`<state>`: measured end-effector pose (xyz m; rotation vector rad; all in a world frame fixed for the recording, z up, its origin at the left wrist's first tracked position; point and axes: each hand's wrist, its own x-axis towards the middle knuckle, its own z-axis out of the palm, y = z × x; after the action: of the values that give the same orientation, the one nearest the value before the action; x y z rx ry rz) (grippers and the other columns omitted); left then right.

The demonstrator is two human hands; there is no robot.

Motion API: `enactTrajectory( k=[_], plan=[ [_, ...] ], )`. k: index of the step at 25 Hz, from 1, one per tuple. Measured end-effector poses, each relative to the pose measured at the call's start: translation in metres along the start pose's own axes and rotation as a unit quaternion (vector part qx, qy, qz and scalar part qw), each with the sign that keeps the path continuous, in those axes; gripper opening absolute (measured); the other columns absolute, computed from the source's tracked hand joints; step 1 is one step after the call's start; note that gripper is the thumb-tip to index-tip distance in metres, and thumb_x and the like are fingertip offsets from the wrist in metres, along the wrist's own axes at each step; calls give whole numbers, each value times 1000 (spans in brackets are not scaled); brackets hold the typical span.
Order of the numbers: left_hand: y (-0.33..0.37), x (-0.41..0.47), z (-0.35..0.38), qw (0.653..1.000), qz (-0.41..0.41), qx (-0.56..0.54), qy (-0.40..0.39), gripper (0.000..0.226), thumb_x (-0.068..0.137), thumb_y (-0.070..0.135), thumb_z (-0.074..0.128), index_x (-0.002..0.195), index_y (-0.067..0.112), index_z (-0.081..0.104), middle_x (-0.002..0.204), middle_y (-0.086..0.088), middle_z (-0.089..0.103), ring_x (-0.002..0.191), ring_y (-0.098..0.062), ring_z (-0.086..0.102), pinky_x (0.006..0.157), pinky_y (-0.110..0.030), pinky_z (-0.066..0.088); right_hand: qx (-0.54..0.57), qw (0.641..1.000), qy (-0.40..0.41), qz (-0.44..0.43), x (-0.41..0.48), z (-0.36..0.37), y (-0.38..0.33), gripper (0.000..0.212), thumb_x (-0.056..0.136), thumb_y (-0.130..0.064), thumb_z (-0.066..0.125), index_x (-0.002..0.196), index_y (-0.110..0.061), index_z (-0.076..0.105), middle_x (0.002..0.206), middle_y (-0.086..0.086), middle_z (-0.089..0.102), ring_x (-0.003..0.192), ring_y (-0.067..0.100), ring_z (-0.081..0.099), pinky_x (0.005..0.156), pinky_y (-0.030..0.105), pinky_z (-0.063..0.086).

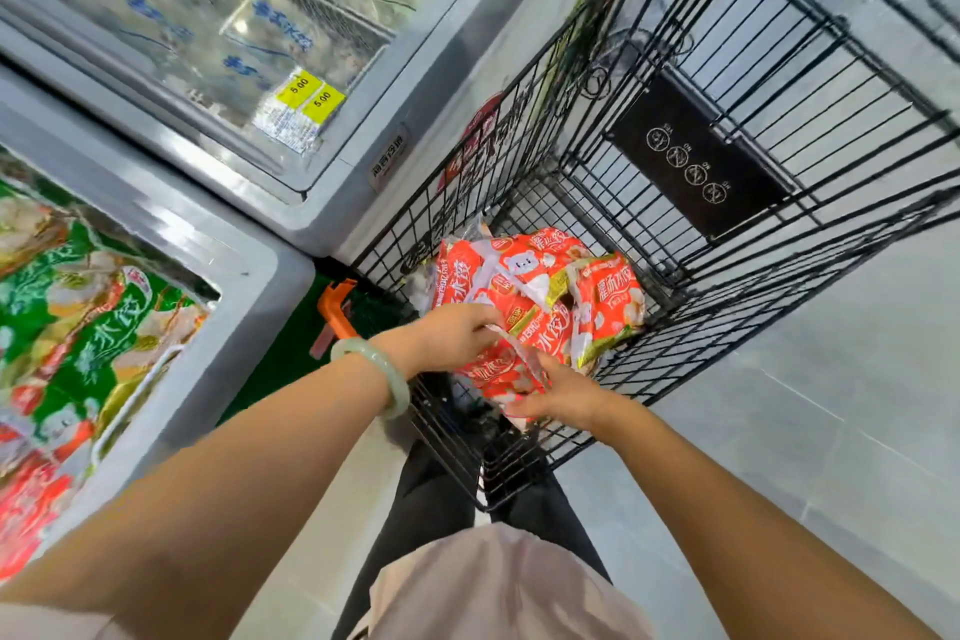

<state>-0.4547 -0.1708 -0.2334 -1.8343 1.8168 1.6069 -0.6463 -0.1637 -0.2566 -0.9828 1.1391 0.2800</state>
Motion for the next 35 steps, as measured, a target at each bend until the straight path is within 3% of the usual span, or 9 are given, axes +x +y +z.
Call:
enactTrajectory(
  k=[3, 7, 12, 15, 17, 22, 28, 32, 35],
  plan=[
    [29, -21, -12, 997, 2, -35, 63, 29, 98, 16, 43, 122, 9, 57, 119, -8, 61, 105, -22, 57, 85, -22, 41, -91, 987, 119, -58, -15, -13, -7, 74, 83, -37, 69, 146, -32, 30, 140, -6, 46, 125, 20, 51, 106, 39, 42],
    [45, -47, -8, 979, -28, -122, 160, 21, 98, 20, 46, 106, 6, 60, 85, 0, 55, 67, -8, 50, 51, -11, 37, -220, 957, 171, -75, -32, -27, -33, 34, 97, -27, 39, 129, -30, 51, 106, 5, 67, 76, 22, 62, 66, 31, 50],
    [39, -89, -9, 900, -82, -300, 307, 32, 96, 30, 49, 121, 11, 55, 110, -2, 61, 97, -17, 59, 82, -26, 45, -229, 954, 148, -122, -47, -15, -52, 25, 94, -24, 38, 96, -22, 63, 94, 6, 70, 87, 26, 65, 82, 40, 55],
    [16, -112, -7, 820, -141, -430, 349, 17, 98, 30, 47, 104, 16, 53, 102, -3, 56, 86, -16, 53, 70, -24, 41, -92, 978, 126, -138, -81, 13, -77, 24, 99, -17, 40, 93, -17, 63, 104, 17, 69, 92, 25, 61, 85, 44, 54],
    [-7, -130, -4, 775, -163, -521, 320, 22, 99, 30, 43, 98, 13, 56, 111, -17, 57, 89, -21, 58, 79, -27, 46, -37, 982, 101, -152, -101, 31, -94, 24, 99, -18, 43, 102, -9, 65, 106, 19, 70, 92, 29, 66, 90, 54, 52],
    [-52, -195, 16, 755, -182, -568, 274, 41, 98, 47, 33, 90, 13, 54, 117, -14, 58, 107, -26, 52, 109, -41, 33, 49, 984, 41, -165, -135, 95, -137, 21, 98, -21, 46, 92, -11, 63, 69, 3, 74, 58, 17, 70, 62, 28, 57],
    [-131, -309, 45, 609, -43, -763, 212, 88, 76, 79, 41, 116, 4, 64, 120, -16, 66, 114, -32, 60, 92, -43, 50, 99, 980, -56, -162, -146, 231, -162, 27, 96, -24, 48, 87, -8, 67, 71, 6, 75, 62, 19, 71, 63, 29, 56],
    [-198, -404, 75, 544, -17, -786, 295, 62, 77, 64, 59, 84, 5, 76, 91, -16, 75, 81, -29, 72, 81, -40, 57, 109, 974, -109, -163, -133, 328, -167, 26, 94, -24, 49, 97, -7, 68, 81, 8, 75, 72, 23, 72, 81, 35, 52],
    [-236, -465, 103, 508, 5, -790, 343, 41, 79, 43, 66, 100, 8, 71, 90, -13, 76, 75, -27, 74, 72, -39, 59, 95, 976, -114, -158, -117, 383, -163, 29, 94, -25, 49, 112, -8, 65, 103, 12, 73, 93, 29, 69, 87, 41, 51]
  ],
)
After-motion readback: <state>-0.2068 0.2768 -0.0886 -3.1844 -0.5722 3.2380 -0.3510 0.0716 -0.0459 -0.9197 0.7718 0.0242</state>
